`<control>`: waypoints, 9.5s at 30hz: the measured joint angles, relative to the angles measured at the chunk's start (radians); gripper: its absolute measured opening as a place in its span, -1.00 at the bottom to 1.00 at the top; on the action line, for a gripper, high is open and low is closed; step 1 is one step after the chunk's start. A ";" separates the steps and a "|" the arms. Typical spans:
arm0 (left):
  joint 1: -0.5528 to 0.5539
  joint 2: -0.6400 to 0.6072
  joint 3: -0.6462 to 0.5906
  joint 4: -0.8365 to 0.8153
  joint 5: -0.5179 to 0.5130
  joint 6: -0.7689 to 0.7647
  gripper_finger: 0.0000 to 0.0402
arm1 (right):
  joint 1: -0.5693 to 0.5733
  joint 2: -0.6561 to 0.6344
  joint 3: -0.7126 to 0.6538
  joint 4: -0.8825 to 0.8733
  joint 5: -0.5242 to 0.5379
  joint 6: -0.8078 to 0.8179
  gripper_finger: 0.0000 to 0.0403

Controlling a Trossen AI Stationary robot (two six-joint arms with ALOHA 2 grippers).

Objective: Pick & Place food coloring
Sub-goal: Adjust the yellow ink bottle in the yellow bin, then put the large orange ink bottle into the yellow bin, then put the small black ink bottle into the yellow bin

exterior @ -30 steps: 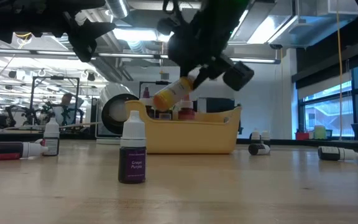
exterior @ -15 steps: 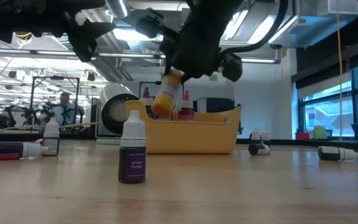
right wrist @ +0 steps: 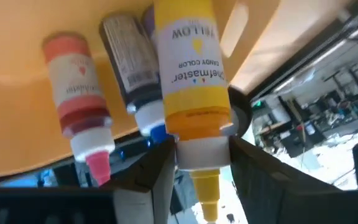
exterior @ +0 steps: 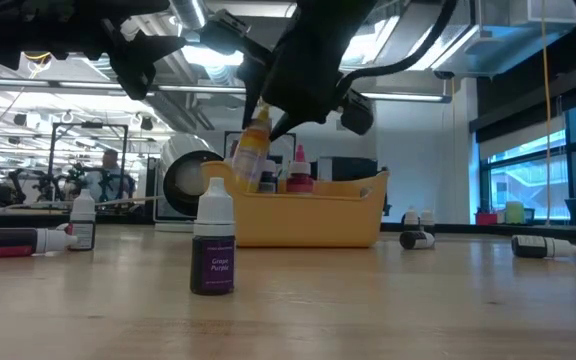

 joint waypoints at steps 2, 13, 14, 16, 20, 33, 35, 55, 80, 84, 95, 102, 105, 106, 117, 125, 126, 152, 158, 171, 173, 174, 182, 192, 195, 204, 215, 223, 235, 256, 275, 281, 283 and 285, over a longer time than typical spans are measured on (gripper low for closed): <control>0.000 0.000 0.000 0.000 0.000 -0.001 -0.02 | -0.005 0.000 0.000 0.000 0.004 -0.011 -0.25; 0.000 0.000 0.000 0.000 0.000 0.000 -0.02 | -0.017 0.000 0.000 0.000 -0.144 -0.012 -0.25; 0.000 0.000 0.000 0.000 0.000 0.000 -0.02 | -0.017 0.000 0.000 0.000 -0.158 -0.008 -0.25; 0.000 0.000 0.000 0.000 0.000 0.000 -0.02 | -0.017 0.000 0.000 0.000 -0.187 0.013 -0.25; 0.000 0.000 0.000 0.000 0.000 0.000 -0.02 | -0.017 0.000 0.000 0.004 -0.220 0.041 -0.25; 0.000 0.000 0.000 0.000 0.000 0.000 -0.02 | -0.031 0.000 0.000 0.006 -0.258 0.045 -0.24; 0.000 0.000 0.000 0.000 0.000 0.000 -0.02 | -0.031 0.000 0.000 0.009 -0.268 0.046 -0.24; 0.000 0.000 0.000 0.000 0.000 0.000 -0.02 | -0.035 0.000 0.001 0.077 -0.314 0.146 -0.24; 0.000 0.000 0.000 0.000 0.000 -0.001 -0.02 | -0.040 0.000 0.001 0.100 -0.255 0.260 0.13; 0.000 0.000 0.000 0.000 0.000 -0.001 -0.02 | -0.040 -0.025 0.000 0.086 -0.257 0.383 0.13; 0.000 0.000 0.000 0.000 0.006 0.025 -0.02 | -0.049 -0.222 0.002 -0.285 -0.619 1.002 0.13; 0.000 0.000 0.000 0.000 0.002 0.030 -0.02 | -0.026 -0.348 -0.003 -0.619 -0.797 1.417 0.13; 0.000 0.000 0.000 0.000 0.001 0.027 -0.02 | 0.029 -0.441 -0.066 -0.622 -0.799 1.543 0.13; 0.000 0.000 0.000 0.000 0.001 0.027 -0.02 | 0.050 -0.481 -0.098 -0.614 -0.798 1.586 0.13; -0.001 0.000 0.000 -0.001 0.000 0.027 -0.02 | 0.265 -0.981 -0.634 -0.285 -0.792 1.969 0.13; 0.000 0.000 0.000 0.000 -0.003 0.077 -0.02 | 0.390 -1.222 -0.906 -0.136 -0.776 2.044 0.13; 0.000 0.000 0.000 0.000 -0.003 0.078 -0.02 | 0.400 -1.238 -0.929 -0.140 -0.762 2.078 0.13; 0.000 0.000 0.000 0.000 -0.003 0.053 -0.02 | 0.525 -1.237 -1.056 -0.297 -0.764 2.292 0.13; 0.000 0.000 0.000 0.000 -0.003 0.053 -0.02 | 0.525 -1.232 -1.056 -0.292 -0.765 2.293 0.13; 0.000 0.000 0.000 0.000 -0.003 0.053 -0.02 | 0.524 -1.232 -1.056 -0.291 -0.732 2.291 0.13; 0.000 0.000 0.000 0.000 -0.003 0.050 -0.02 | 0.524 -1.232 -1.056 -0.303 -0.731 2.292 0.13; 0.000 0.000 0.000 0.000 -0.003 0.050 -0.02 | 0.524 -1.232 -1.056 -0.311 -0.731 2.293 0.13; 0.000 0.000 0.000 0.000 -0.003 0.050 -0.02 | 0.524 -1.232 -1.056 -0.318 -0.731 2.252 -0.12; 0.000 0.000 0.000 0.000 -0.001 0.051 -0.02 | 0.524 -1.232 -1.056 -0.285 -0.711 2.306 -0.41; 0.000 0.000 0.000 0.000 -0.001 0.051 -0.02 | 0.524 -1.232 -1.048 -0.225 -0.608 2.448 -0.41; 0.000 0.001 0.000 0.000 0.000 0.051 -0.02 | 0.423 -1.222 -0.847 -0.175 -0.333 2.279 -0.41; 0.000 0.001 0.000 -0.001 0.002 0.050 -0.02 | 0.011 -0.938 -0.528 -0.070 -0.694 1.650 -0.41; 0.000 0.001 0.000 0.000 0.002 0.051 -0.02 | -0.212 -0.608 -0.387 0.000 -0.910 1.429 -0.41; 0.000 0.001 0.000 -0.001 0.001 0.052 -0.02 | -0.263 -0.260 -0.149 -0.041 -0.993 1.347 -0.41; 0.000 0.001 0.000 -0.002 0.000 0.053 -0.02 | -0.263 -0.142 -0.115 -0.013 -0.983 1.318 -0.05; 0.000 0.001 0.000 -0.005 0.000 0.052 -0.02 | -0.227 -0.341 -0.148 -0.269 -0.981 1.400 0.08; 0.000 0.001 0.000 -0.004 0.000 0.052 -0.02 | -0.219 -0.496 -0.349 -0.317 -0.879 1.566 0.08; 0.000 0.001 0.000 -0.004 0.000 0.051 -0.02 | -0.211 -0.559 -0.432 -0.315 -0.830 1.642 0.08; 0.000 0.001 0.000 -0.005 0.000 0.052 -0.02 | -0.199 -0.626 -0.519 -0.298 -0.782 1.704 0.08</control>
